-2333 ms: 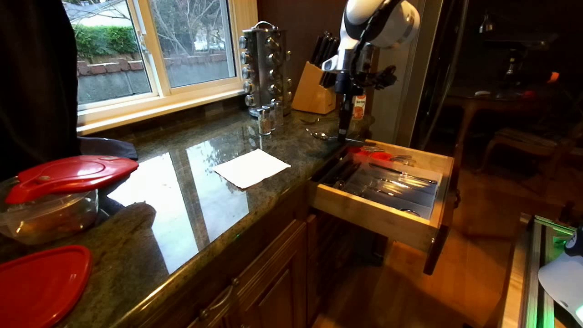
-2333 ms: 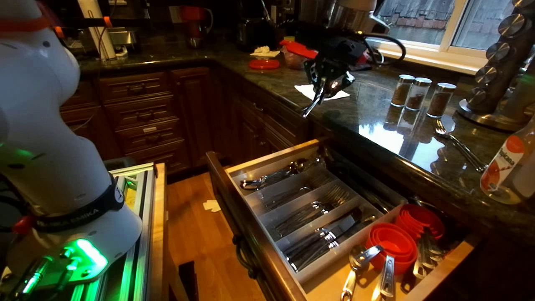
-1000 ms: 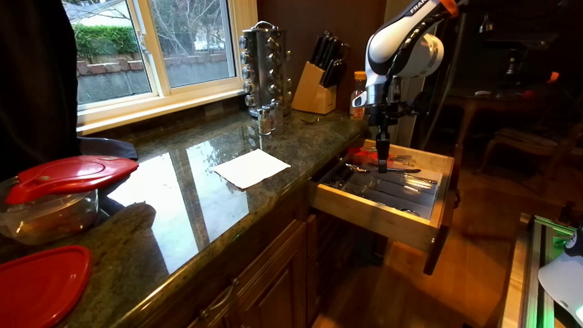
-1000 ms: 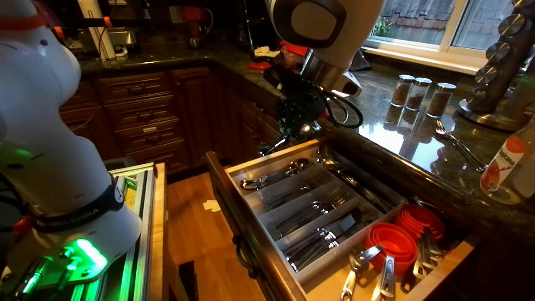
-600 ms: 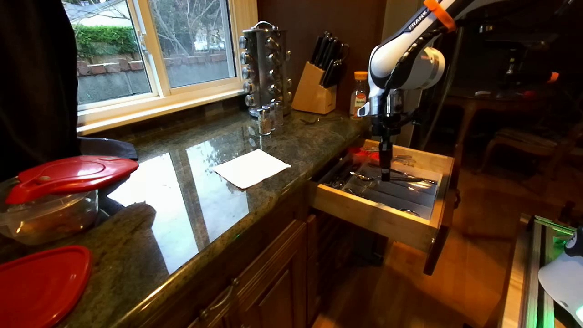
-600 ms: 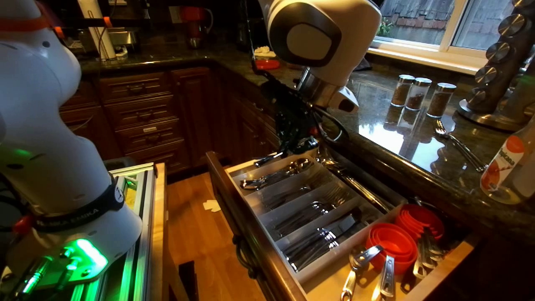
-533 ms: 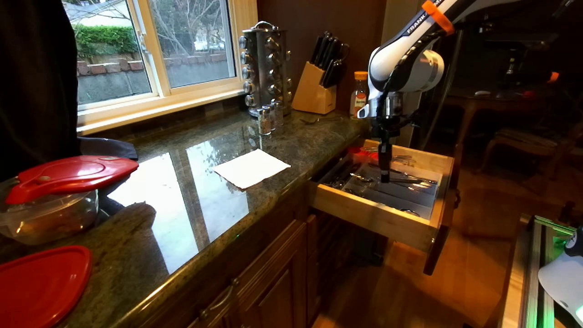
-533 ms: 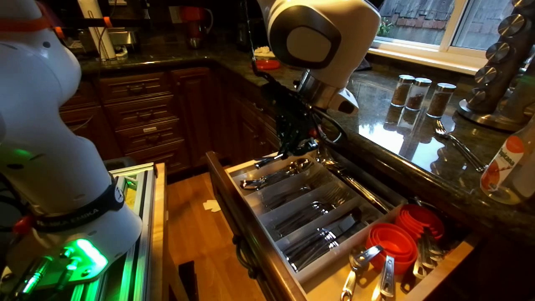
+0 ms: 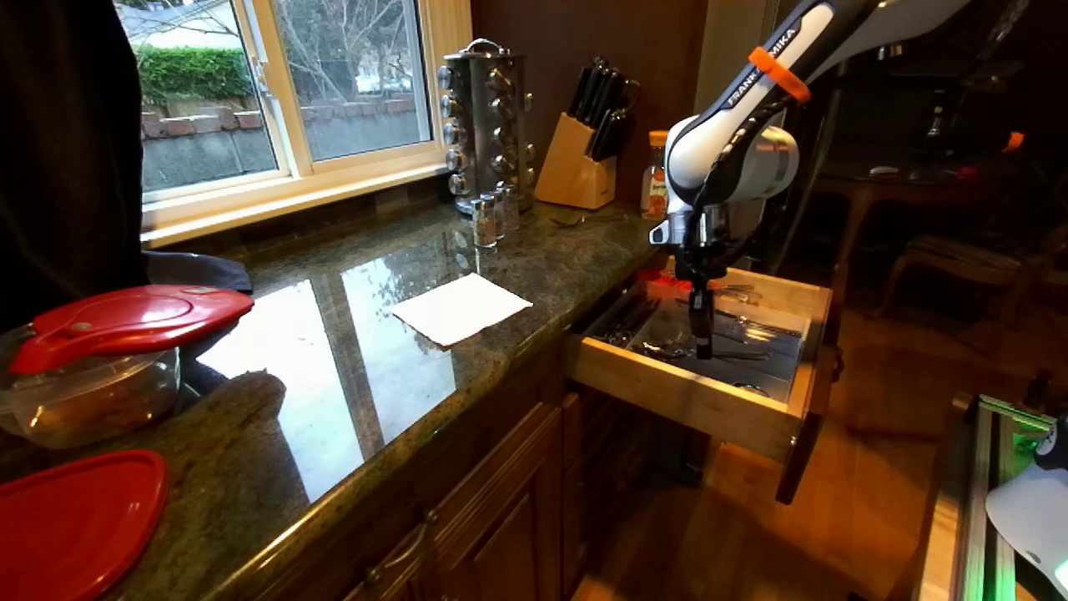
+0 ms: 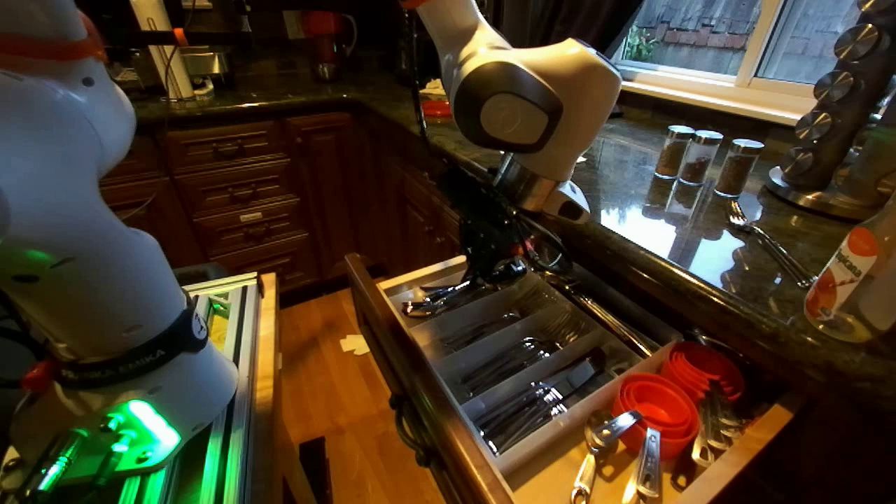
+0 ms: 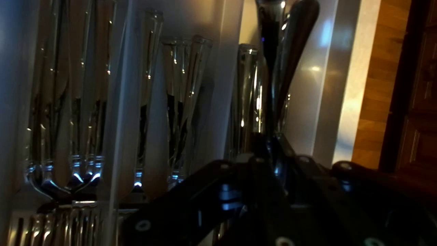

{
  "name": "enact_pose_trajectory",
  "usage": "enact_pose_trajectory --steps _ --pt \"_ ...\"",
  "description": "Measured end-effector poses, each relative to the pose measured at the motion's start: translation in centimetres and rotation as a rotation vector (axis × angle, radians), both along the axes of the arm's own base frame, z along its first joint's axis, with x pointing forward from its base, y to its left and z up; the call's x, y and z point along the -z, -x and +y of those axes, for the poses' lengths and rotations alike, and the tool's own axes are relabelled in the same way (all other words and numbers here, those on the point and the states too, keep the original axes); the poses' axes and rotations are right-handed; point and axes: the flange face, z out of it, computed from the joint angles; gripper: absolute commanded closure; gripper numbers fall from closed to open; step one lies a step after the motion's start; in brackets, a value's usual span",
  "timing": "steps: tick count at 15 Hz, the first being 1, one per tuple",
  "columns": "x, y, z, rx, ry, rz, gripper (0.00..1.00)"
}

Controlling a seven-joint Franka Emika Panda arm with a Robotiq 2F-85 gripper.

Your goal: Put the two spoons into the drawer

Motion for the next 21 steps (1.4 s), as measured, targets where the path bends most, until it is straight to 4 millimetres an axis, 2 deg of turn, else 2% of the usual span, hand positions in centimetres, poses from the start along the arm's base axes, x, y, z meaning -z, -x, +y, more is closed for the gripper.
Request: enact_pose_trajectory --steps 4,9,21 --pt "1.1 -0.3 0.6 -0.051 0.022 -0.001 0.97" --pt "1.7 -0.8 0.4 -0.081 0.053 -0.028 0.97" --pt "2.2 -2.1 1.5 -0.012 0.064 -0.032 0.96"
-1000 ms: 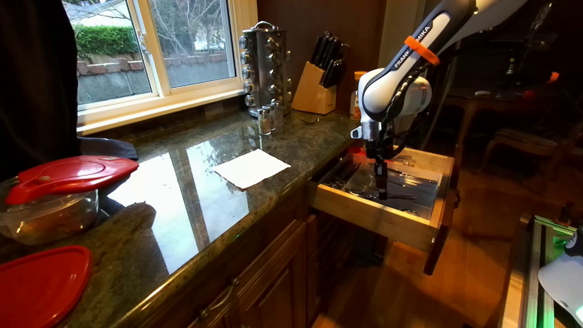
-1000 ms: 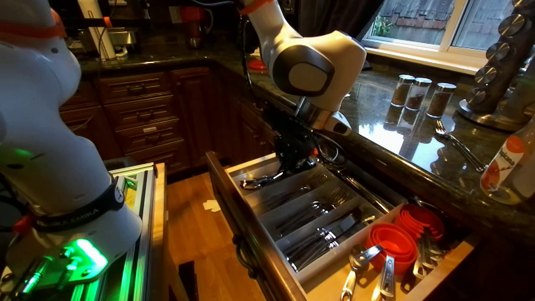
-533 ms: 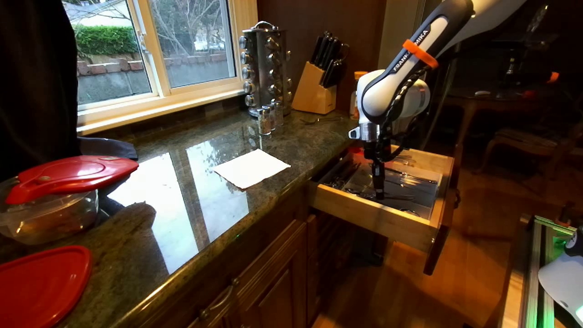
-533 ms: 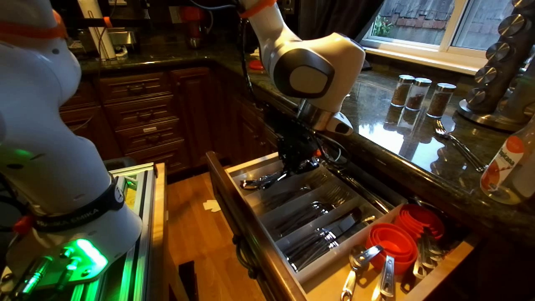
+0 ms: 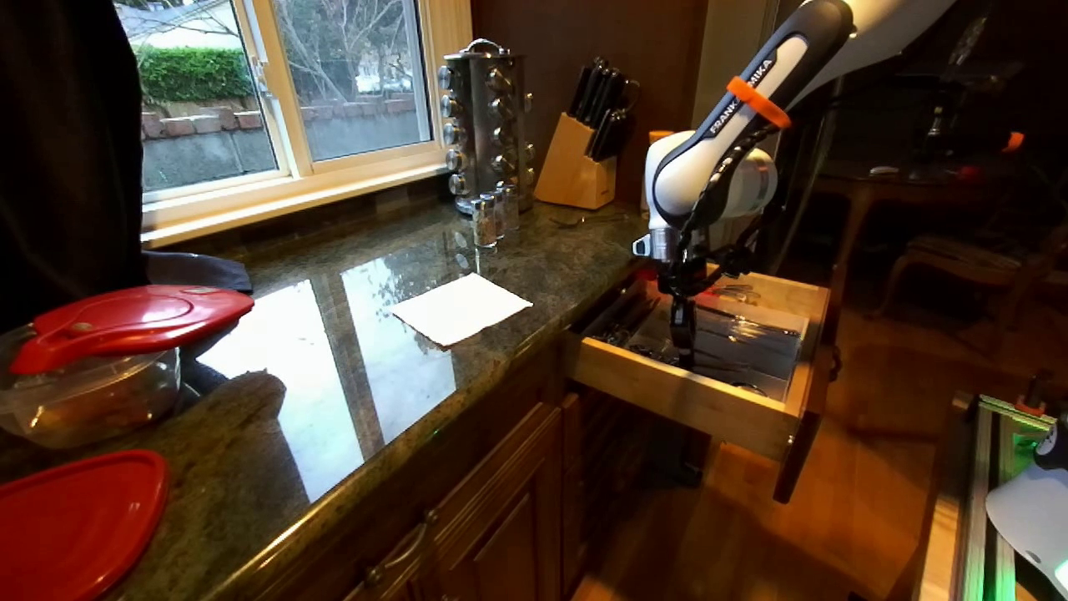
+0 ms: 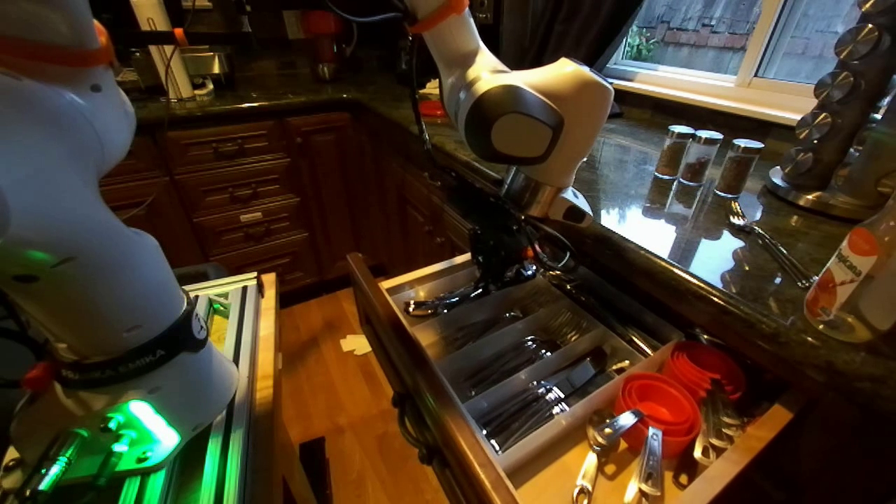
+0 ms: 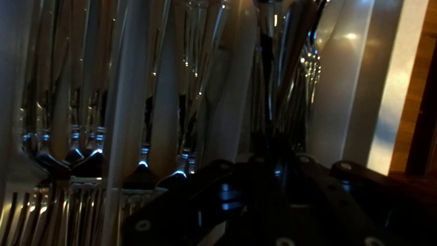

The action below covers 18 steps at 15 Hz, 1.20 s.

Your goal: Put the two spoons into the drawer

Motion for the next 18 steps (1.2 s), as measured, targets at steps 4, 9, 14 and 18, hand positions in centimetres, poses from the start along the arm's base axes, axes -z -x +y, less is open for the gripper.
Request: enact_pose_trajectory --steps 4,9,14,18 --pt "0.0 -0.7 0.3 0.065 0.000 0.000 0.51" --pt "-0.3 -1.6 0.8 0.108 0.004 -0.008 0.14" --pt "-0.4 -2.0 1.4 0.124 0.009 -0.026 0.08" --pt "-0.8 -1.6 1.4 0.140 0.013 -0.027 0.08"
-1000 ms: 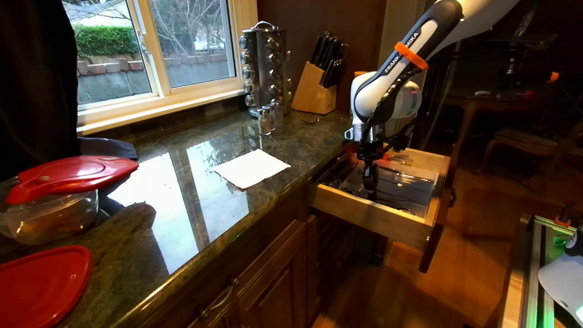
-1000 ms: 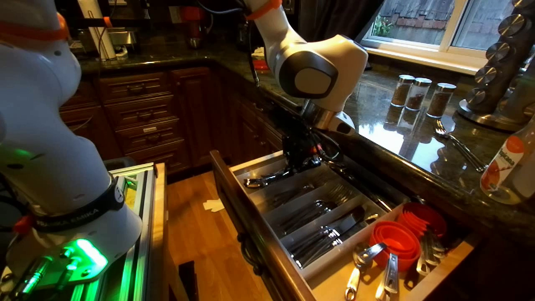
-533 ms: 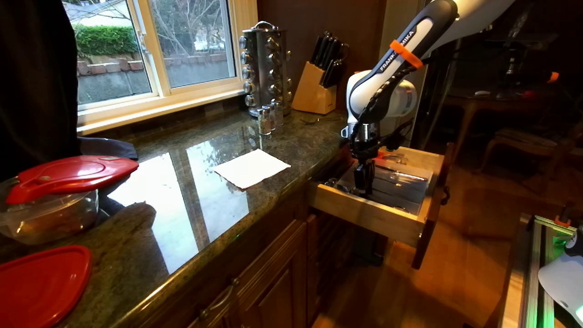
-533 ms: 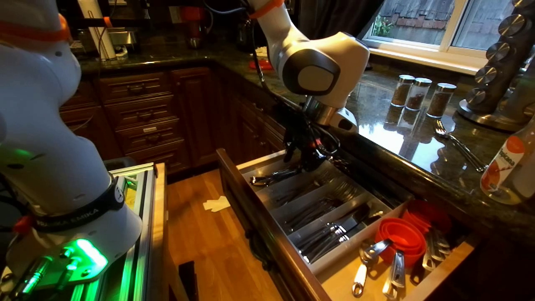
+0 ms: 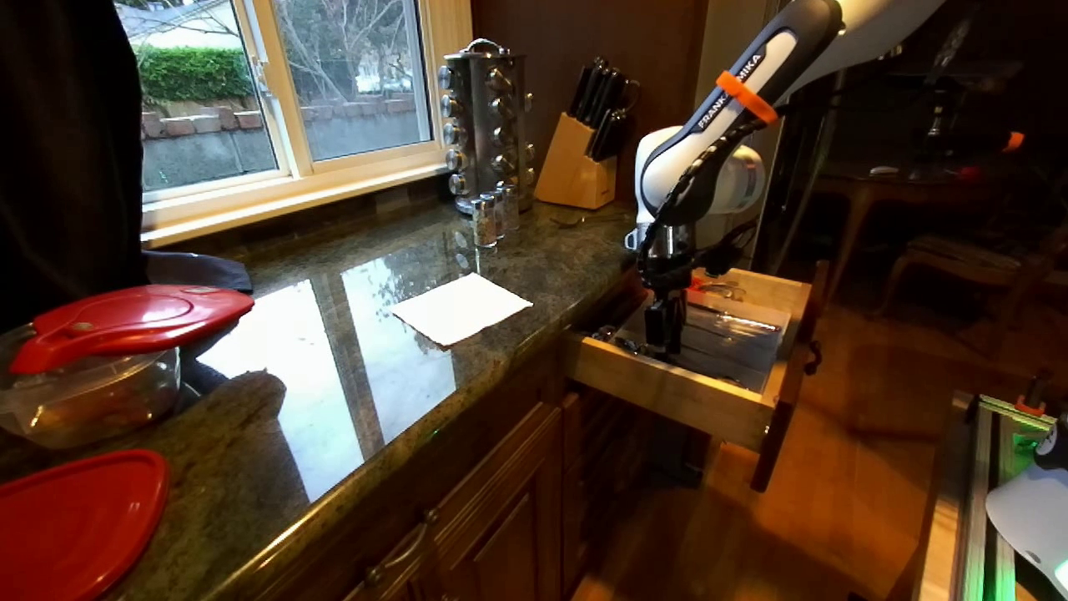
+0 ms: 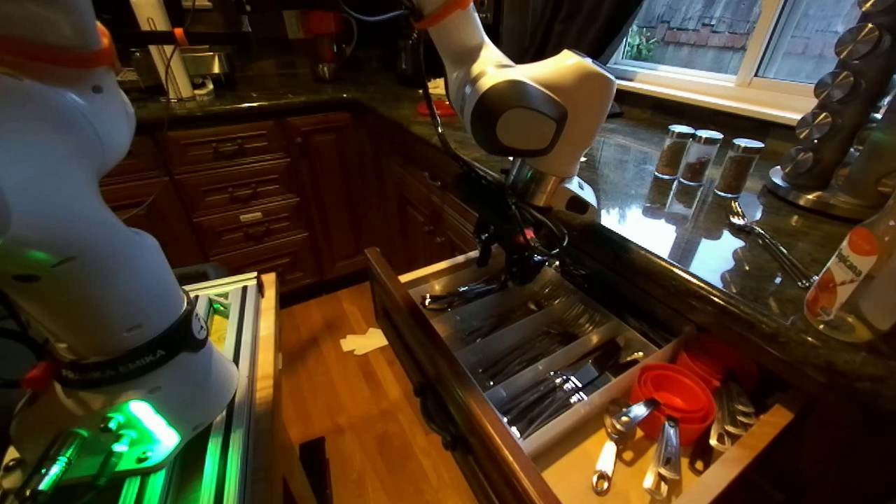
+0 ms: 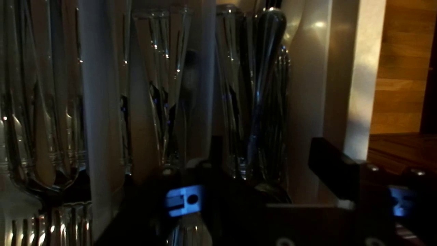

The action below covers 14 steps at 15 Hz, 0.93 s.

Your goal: Put the two spoons into the drawer

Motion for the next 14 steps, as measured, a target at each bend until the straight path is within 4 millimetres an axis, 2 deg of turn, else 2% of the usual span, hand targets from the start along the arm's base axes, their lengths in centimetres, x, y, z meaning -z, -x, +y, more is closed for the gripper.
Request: enact_pose_trajectory --steps 2,4,10,14 --pt "-2.0 0.2 -0.1 0.013 0.002 -0.027 0.08" --pt "-5.0 0.6 -0.4 0.031 0.005 -0.046 0.08" --pt "-13.1 3.6 -1.4 0.051 0.045 -0.073 0.08" --pt "-18.2 4.4 -3.2 0.044 0.150 -0.137 0.08"
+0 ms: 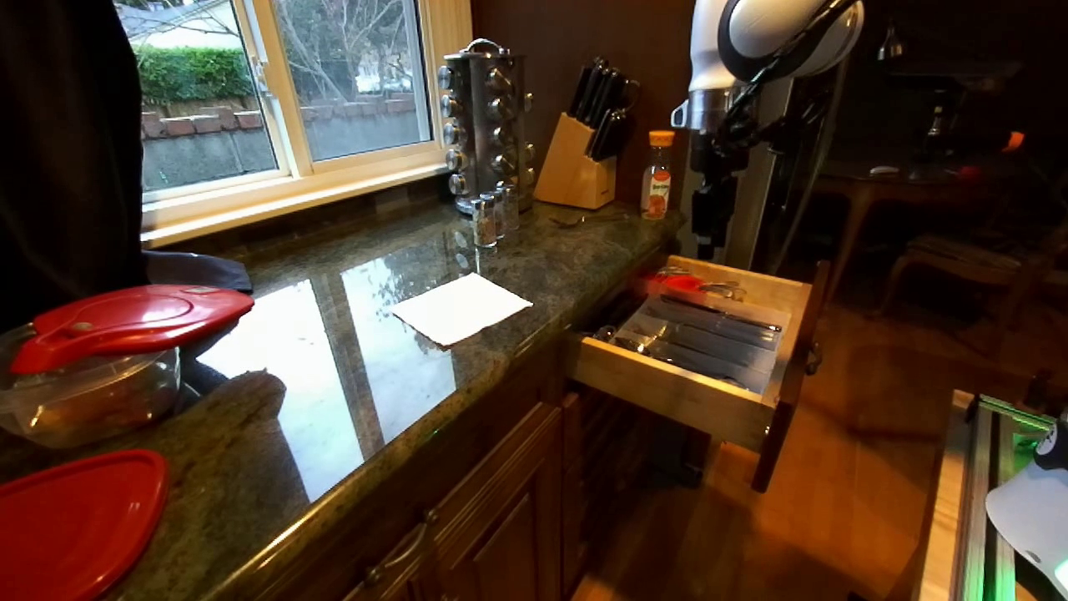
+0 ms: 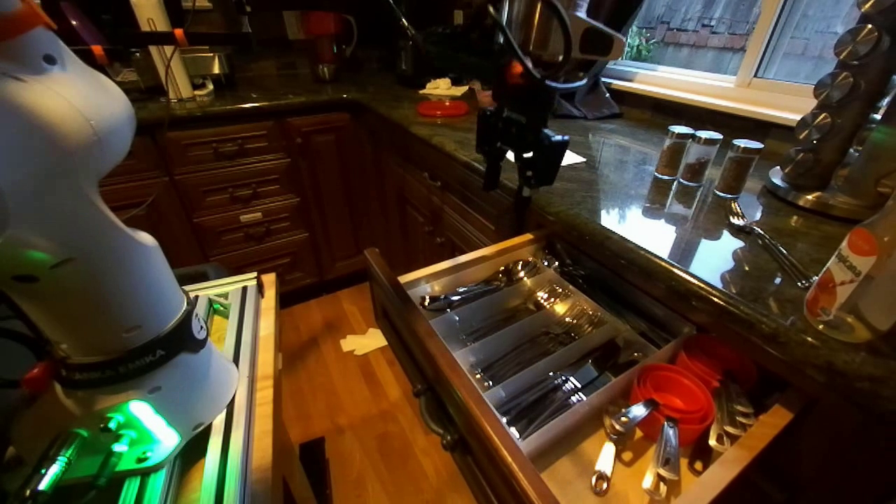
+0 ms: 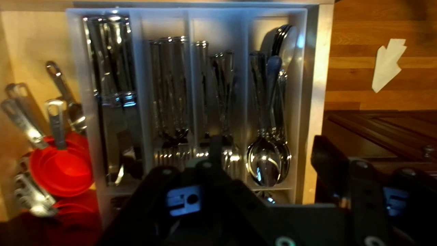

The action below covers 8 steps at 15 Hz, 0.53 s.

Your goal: Put the two spoons into the drawer

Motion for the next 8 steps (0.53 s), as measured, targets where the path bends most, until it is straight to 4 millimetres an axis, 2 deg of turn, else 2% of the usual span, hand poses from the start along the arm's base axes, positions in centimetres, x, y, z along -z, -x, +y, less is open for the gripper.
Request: enact_pose_trajectory --steps 4,5,8 --pt "-5.3 -1.0 -2.6 -0.061 0.086 -0.106 0.08" --pt "-6.4 -1.4 -3.0 -0.103 0.094 -0.125 0.30" --pt "-9.1 -2.4 -3.5 -0.207 0.093 -0.176 0.30"
